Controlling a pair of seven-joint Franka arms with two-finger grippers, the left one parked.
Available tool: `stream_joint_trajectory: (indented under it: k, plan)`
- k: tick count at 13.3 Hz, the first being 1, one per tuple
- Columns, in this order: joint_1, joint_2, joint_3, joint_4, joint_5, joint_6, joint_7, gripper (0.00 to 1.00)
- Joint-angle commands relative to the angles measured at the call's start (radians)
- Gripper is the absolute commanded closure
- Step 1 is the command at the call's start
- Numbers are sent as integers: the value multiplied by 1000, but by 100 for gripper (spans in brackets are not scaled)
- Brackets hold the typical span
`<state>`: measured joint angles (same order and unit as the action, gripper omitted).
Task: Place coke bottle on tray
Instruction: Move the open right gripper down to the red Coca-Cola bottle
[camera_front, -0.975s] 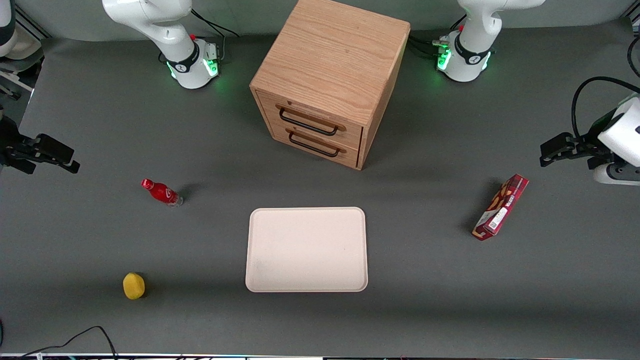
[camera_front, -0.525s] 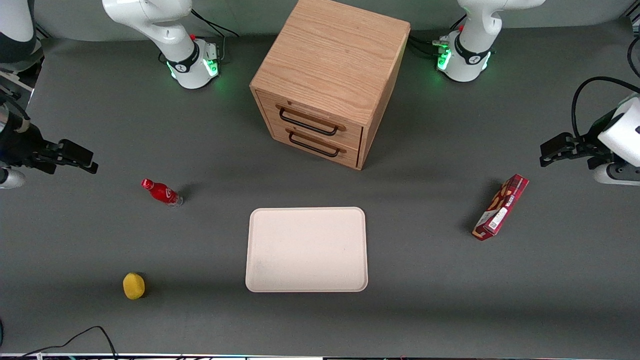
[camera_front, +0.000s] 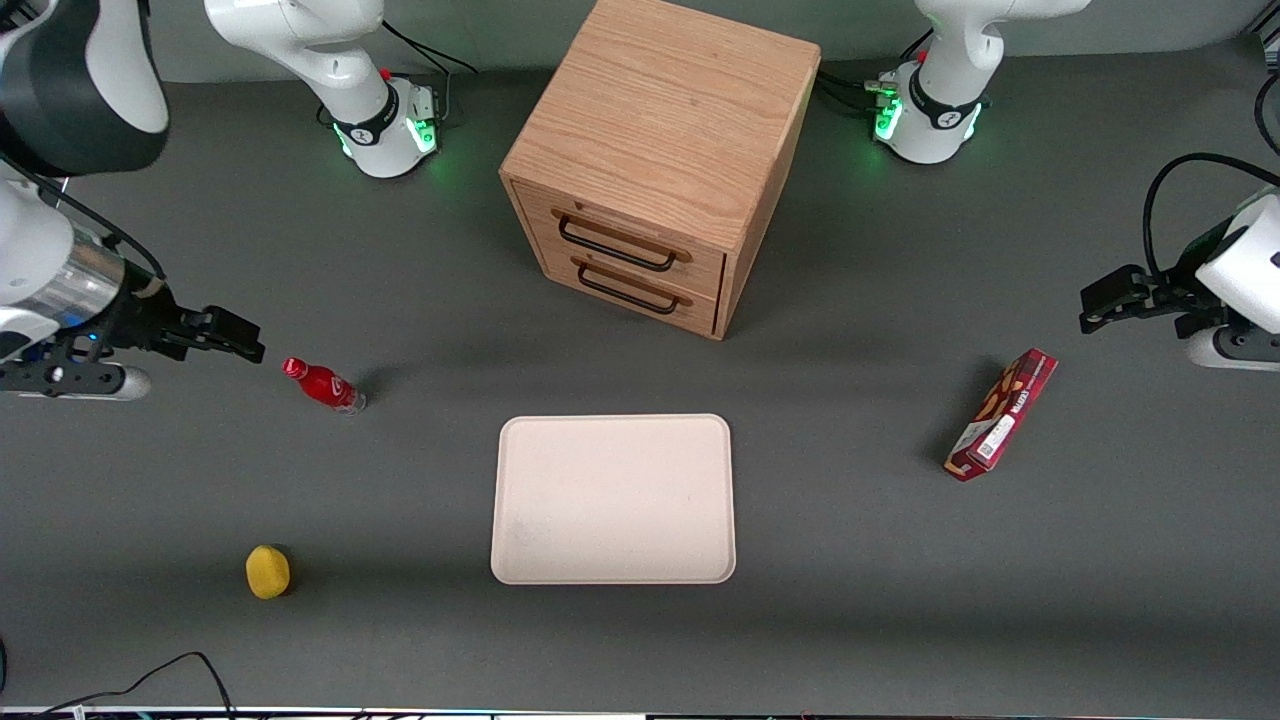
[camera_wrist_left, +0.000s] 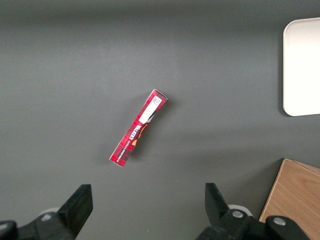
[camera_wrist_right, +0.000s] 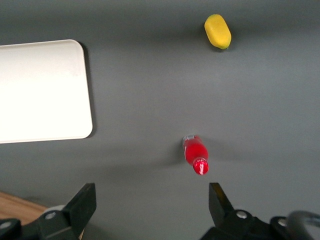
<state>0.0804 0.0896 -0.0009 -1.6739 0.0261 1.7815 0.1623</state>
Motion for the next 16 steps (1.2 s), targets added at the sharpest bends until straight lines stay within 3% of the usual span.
stream_joint_trajectory:
  k: [1,8,11,16]
  plan:
    - [-8,-108,15,-234,-17,174,-4,0]
    - [-30,-155,13,-544,-15,462,-95,0]
    - [-31,-156,13,-586,-15,501,-113,1]
    - [-100,-149,13,-633,-12,572,-243,17]
